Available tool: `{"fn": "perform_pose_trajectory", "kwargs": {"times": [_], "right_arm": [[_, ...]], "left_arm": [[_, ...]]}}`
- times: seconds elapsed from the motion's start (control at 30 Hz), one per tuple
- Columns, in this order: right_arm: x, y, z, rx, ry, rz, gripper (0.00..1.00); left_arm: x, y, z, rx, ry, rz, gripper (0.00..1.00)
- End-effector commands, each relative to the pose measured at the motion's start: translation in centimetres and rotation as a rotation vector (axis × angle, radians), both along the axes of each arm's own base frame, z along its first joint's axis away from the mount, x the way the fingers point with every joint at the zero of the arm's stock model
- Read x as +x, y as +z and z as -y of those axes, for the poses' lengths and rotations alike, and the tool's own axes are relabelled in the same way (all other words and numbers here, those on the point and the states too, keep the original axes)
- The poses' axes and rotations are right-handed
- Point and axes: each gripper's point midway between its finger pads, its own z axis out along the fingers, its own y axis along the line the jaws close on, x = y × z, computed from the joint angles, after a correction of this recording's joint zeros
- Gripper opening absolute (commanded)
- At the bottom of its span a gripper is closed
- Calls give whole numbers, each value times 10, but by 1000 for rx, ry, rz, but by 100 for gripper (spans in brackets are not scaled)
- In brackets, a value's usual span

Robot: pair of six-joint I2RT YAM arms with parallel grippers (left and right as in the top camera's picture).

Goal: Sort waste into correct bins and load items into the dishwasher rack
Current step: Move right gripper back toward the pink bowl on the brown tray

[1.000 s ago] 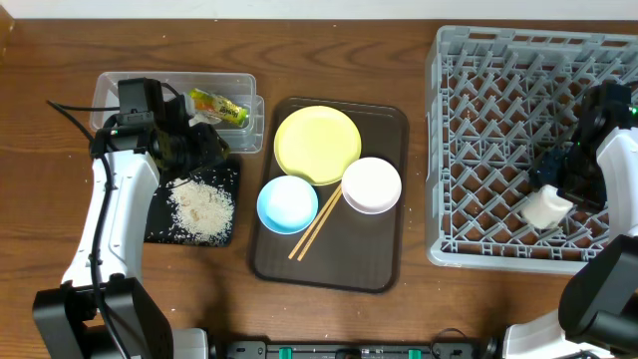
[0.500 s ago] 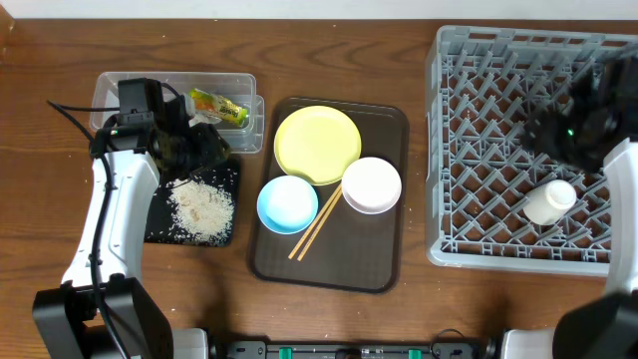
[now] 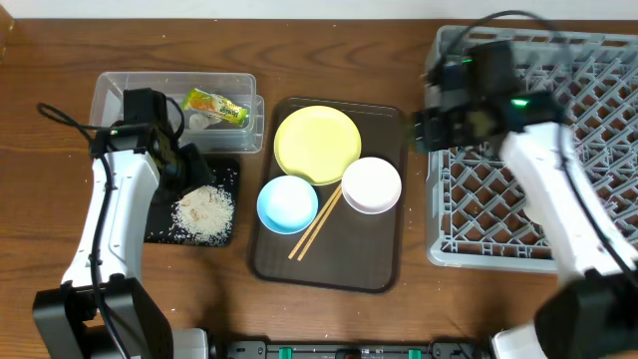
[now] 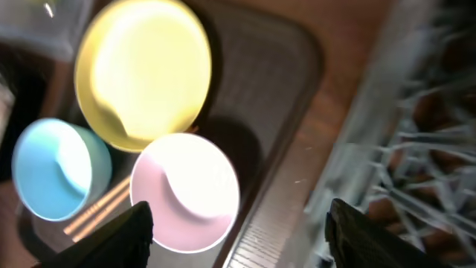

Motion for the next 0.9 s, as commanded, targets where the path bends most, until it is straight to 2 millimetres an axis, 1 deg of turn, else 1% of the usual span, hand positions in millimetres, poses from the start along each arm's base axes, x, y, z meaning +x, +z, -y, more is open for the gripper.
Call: {"fn": "perform_pose_trajectory", "kwargs": {"times": [0.0, 0.07, 0.17, 0.3, 0.37, 0.47, 0.57, 0.63, 0.7, 0.8, 0.87], "right_arm": [[0, -29, -12, -89, 34, -45, 70], [-2, -49, -19, -125, 40, -87, 67], [-5, -75, -22, -177, 7, -148, 62], [-10, -104, -26, -213, -3, -217, 53], [-12, -117, -27, -224, -7, -252, 43], [-15, -131, -27, -236, -13, -288, 30], [-15, -133, -26, -236, -21, -295, 11], [-13, -133, -24, -243, -26, -285, 8], [-12, -133, -22, -255, -29, -281, 1], [-13, -132, -17, -280, -36, -279, 1], [-10, -126, -13, -288, -47, -263, 1]], "left_arm": [[-5, 4, -19, 94, 76, -11, 54], [-5, 4, -19, 94, 76, -11, 54], [-5, 4, -19, 94, 76, -11, 54], [-5, 4, -18, 94, 75, -11, 55], [-5, 4, -18, 94, 75, -12, 54], [-5, 4, -18, 94, 75, -12, 54], [-5, 4, -18, 94, 75, -12, 55], [-5, 4, -18, 94, 75, -11, 54], [-5, 4, -18, 94, 75, -11, 55], [-5, 4, -18, 94, 75, -11, 55], [-5, 4, -18, 94, 76, -11, 55]]}}
